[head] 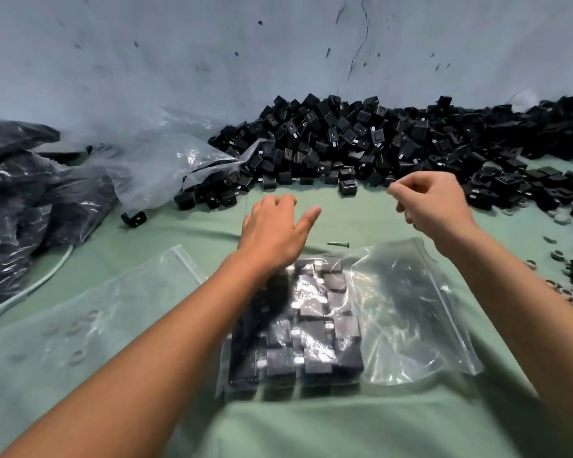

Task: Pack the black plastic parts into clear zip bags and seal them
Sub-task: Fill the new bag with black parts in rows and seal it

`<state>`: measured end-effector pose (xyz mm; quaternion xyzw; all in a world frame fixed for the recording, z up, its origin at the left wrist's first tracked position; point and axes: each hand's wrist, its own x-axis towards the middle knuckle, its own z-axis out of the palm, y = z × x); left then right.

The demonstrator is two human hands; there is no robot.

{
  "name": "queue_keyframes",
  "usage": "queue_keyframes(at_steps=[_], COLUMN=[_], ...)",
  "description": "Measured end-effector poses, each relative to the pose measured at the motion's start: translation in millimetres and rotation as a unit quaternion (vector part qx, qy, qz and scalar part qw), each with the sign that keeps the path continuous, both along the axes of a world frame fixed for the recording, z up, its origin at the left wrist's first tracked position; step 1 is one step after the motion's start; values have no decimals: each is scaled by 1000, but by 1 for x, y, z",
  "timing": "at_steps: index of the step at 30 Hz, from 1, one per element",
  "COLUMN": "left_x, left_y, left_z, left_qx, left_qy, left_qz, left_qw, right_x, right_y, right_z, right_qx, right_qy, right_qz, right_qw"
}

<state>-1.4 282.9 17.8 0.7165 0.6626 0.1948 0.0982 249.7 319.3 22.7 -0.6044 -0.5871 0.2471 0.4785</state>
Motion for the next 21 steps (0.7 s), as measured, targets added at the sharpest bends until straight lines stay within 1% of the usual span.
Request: queue_keyframes(at_steps=[1, 3, 6, 7, 10, 12, 14, 16, 19, 21], left_x=[-3, -11, -25, -30, -47, -53, -53, -51, -53, -58], left_y=[22, 63, 127, 147, 204, 234, 256, 270, 275, 269], left_z=[2, 3, 0, 0, 0, -4, -13, -18, -12, -6], left_qx=[14, 36, 65, 79, 120, 105, 63, 43, 28, 7], left_qy=[-2, 7, 29, 33, 44, 61, 71, 73, 33, 47], left_qz=[13, 37, 61, 70, 99, 92, 64, 50, 59, 54], left_qw=[1000, 999, 996, 994, 987, 988, 993, 995, 997, 997], right_x=[-16, -44, -75, -83, -109, -120, -123, -122, -121, -116], right_y=[23, 69, 139, 162, 225, 257, 277, 283, 277, 265], right_z=[5, 8, 7, 8, 14, 16, 11, 8, 16, 18], right_qx=[10, 30, 57, 66, 70, 42, 3, -23, -30, -28], right_qy=[-66, -196, -361, -401, -454, -494, -530, -530, -515, -507], right_qz=[22, 55, 63, 55, 40, 59, 78, 81, 83, 98], right_qw=[997, 979, 929, 912, 888, 866, 845, 844, 853, 856])
